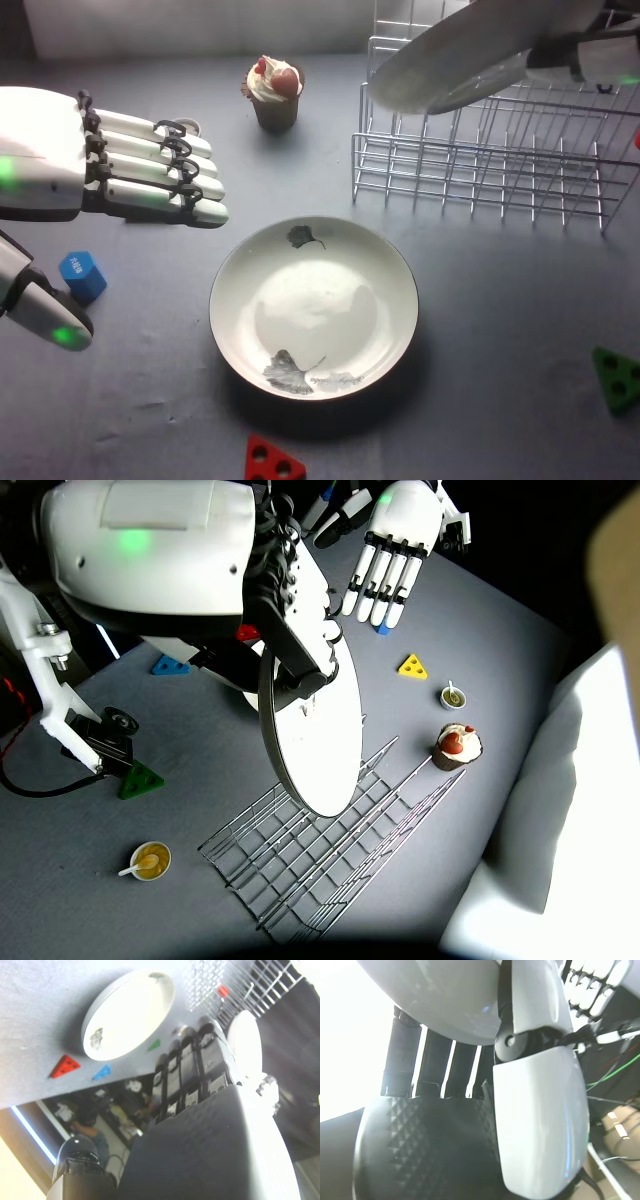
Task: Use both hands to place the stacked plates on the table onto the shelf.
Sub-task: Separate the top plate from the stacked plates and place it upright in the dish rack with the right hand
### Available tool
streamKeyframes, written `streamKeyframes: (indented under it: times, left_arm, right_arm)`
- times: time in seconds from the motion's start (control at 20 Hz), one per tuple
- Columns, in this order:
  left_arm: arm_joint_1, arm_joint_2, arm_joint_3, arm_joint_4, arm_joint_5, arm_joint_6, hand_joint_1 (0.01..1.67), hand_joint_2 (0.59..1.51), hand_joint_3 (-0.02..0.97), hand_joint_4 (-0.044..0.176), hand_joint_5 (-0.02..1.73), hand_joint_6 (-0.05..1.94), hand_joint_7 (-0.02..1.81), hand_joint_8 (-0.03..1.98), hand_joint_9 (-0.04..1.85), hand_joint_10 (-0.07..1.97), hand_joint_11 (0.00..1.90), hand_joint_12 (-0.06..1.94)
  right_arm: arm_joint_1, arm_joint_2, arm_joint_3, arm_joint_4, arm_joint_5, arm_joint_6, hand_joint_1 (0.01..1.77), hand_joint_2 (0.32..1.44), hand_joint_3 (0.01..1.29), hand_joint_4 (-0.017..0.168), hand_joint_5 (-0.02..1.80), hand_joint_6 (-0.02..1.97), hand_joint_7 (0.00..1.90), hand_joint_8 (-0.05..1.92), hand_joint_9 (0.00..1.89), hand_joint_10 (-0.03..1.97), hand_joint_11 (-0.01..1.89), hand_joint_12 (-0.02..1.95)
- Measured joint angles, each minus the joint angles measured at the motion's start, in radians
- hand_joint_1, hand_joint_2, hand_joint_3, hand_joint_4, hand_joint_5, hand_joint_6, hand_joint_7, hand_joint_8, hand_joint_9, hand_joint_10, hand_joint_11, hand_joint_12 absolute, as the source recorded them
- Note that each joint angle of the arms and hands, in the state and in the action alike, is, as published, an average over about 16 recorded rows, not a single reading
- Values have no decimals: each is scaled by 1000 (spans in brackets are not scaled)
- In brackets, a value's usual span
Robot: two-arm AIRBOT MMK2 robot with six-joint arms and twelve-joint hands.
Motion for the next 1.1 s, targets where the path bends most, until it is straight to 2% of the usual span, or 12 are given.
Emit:
streamKeyframes:
  times: [0.55,1.1]
  left_arm:
    - [2,-5,-5,1,-3,-1,14,985,10,2,128,5,145,0,144,6,121,18]
    - [0,-11,-7,17,-5,-8,14,986,9,2,133,5,157,0,153,6,136,18]
  right_arm:
    - [13,-1,39,205,-31,-8,1468,905,12,-3,957,918,1159,445,1225,535,1030,1281]
    - [50,-15,94,404,-115,-15,1475,929,12,-5,939,922,1134,478,1212,585,1036,1291]
